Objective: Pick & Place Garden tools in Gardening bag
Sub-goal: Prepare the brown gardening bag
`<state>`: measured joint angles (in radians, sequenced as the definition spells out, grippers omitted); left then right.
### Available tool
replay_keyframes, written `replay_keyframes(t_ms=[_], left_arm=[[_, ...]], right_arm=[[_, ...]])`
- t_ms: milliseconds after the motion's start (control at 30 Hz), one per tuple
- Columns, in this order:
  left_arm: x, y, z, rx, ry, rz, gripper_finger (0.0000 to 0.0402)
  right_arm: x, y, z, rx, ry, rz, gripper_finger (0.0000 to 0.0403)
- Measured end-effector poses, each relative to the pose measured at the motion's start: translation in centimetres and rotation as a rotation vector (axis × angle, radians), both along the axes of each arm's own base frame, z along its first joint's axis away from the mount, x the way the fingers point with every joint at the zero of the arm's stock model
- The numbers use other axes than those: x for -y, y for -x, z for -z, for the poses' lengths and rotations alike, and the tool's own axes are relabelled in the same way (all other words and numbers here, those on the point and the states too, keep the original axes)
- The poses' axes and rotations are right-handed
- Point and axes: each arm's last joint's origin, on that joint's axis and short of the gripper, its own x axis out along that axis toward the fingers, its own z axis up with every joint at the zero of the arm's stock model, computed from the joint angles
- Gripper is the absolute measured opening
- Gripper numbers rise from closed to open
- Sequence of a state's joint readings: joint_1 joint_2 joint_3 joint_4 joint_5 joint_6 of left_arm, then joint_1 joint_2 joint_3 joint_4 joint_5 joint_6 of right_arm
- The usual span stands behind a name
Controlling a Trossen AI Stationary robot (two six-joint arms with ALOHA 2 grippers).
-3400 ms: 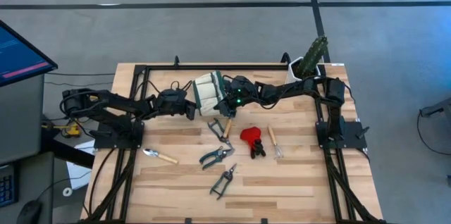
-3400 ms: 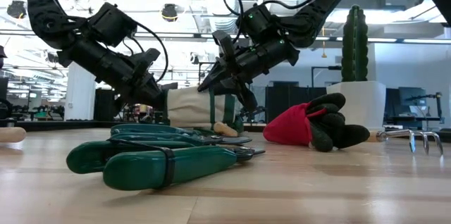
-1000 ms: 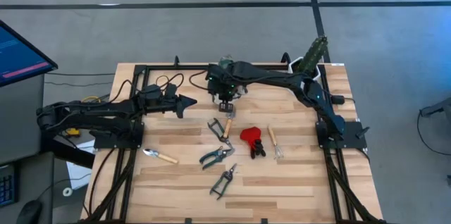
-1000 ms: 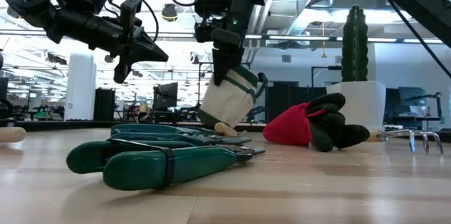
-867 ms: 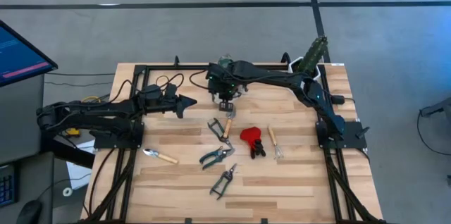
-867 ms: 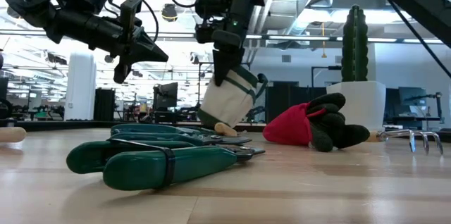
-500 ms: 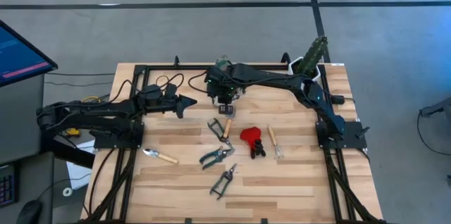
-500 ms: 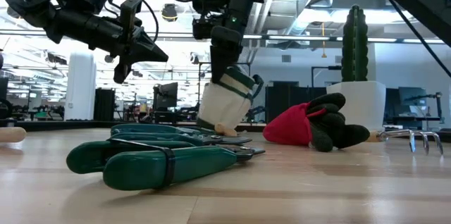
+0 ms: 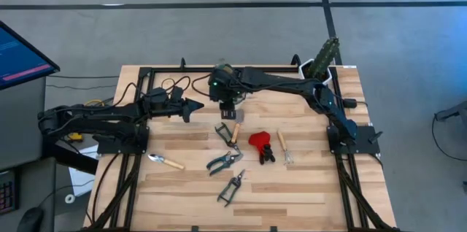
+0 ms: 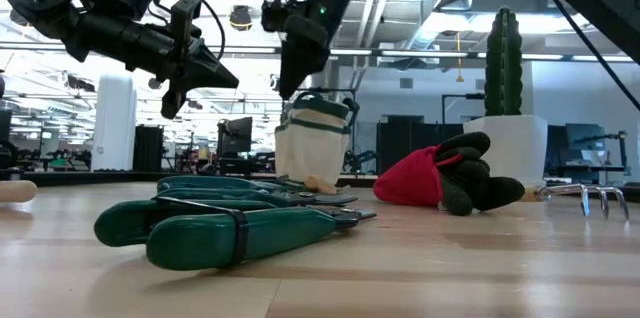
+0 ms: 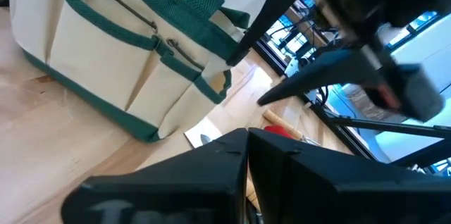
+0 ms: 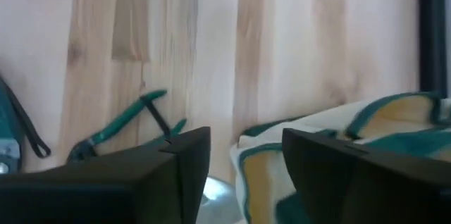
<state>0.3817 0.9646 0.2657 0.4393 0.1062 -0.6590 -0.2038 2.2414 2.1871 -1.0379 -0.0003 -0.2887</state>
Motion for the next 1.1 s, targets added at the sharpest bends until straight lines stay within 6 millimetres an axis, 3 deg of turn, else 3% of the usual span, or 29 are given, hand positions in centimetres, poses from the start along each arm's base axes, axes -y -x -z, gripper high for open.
replay_keyframes(t_ms=[300, 500, 800, 967, 1100], left_arm=[[0.0, 0.0, 0.1, -0.005, 0.002, 0.000, 0.0002], [0.0, 0.0, 0.1, -0.005, 0.002, 0.000, 0.0002], [-0.1, 0.1, 0.0, -0.006, -0.005, -0.029, 0.0002], [-0.1, 0.0, 0.0, -0.003, -0.005, -0.030, 0.0002], [0.1, 0.0, 0.0, -0.002, -0.004, -0.022, 0.0002]], right_arm=[[-0.1, 0.3, -4.4, 0.094, 0.017, -0.001, 0.0163], [-0.3, 1.6, -6.4, 0.116, 0.000, 0.039, 0.0129], [-0.6, 3.3, -7.3, 0.044, -0.034, 0.080, 0.0008], [0.3, 3.6, -7.1, 0.023, -0.041, 0.108, 0.0003], [2.7, 4.0, -7.2, 0.047, -0.054, 0.199, 0.0001]])
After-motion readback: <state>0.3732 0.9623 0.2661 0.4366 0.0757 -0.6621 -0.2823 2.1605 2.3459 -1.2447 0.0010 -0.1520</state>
